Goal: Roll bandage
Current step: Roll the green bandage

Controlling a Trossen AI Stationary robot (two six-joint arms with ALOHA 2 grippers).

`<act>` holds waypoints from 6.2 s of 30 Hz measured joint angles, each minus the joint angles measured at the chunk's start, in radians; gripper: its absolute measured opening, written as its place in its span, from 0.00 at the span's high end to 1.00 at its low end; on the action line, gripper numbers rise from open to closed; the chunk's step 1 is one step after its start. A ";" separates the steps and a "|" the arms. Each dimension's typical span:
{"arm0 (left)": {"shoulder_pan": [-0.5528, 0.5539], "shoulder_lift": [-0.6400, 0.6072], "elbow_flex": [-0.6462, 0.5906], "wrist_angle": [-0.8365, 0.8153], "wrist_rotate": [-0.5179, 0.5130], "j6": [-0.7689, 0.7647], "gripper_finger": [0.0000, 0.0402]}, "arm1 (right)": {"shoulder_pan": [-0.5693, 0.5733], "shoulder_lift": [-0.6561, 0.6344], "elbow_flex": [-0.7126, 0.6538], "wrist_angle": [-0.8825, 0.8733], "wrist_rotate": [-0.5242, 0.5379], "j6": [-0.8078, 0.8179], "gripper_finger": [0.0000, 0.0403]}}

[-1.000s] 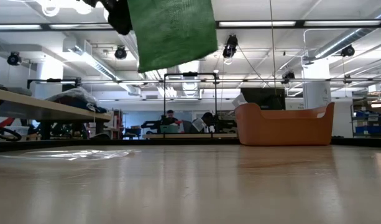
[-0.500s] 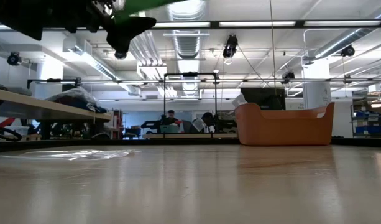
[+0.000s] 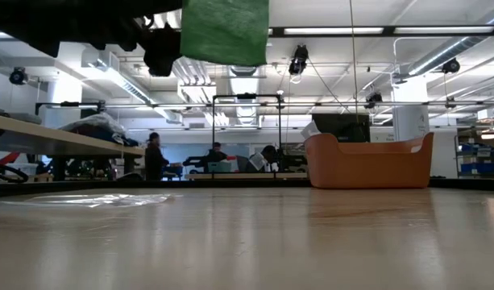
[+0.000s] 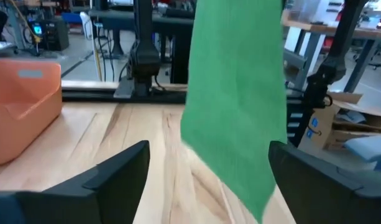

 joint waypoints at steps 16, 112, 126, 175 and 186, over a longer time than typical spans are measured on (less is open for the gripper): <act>-0.003 0.028 0.003 -0.069 0.075 -0.065 0.17 | 0.002 -0.072 0.001 -0.022 0.001 -0.054 0.98; -0.197 0.114 0.072 0.127 -0.021 -0.135 1.00 | -0.011 -0.190 -0.194 -0.037 0.287 -0.209 0.98; -0.199 0.056 0.291 0.036 -0.011 -0.107 1.00 | -0.008 -0.182 -0.331 -0.035 0.266 -0.091 0.98; 0.296 0.073 0.879 -0.941 -0.095 -0.177 1.00 | 0.087 -0.089 -0.334 0.065 -0.216 0.071 0.98; 0.324 0.078 0.651 -0.729 0.131 -0.317 1.00 | 0.108 -0.089 -0.247 0.096 -0.297 -0.031 0.98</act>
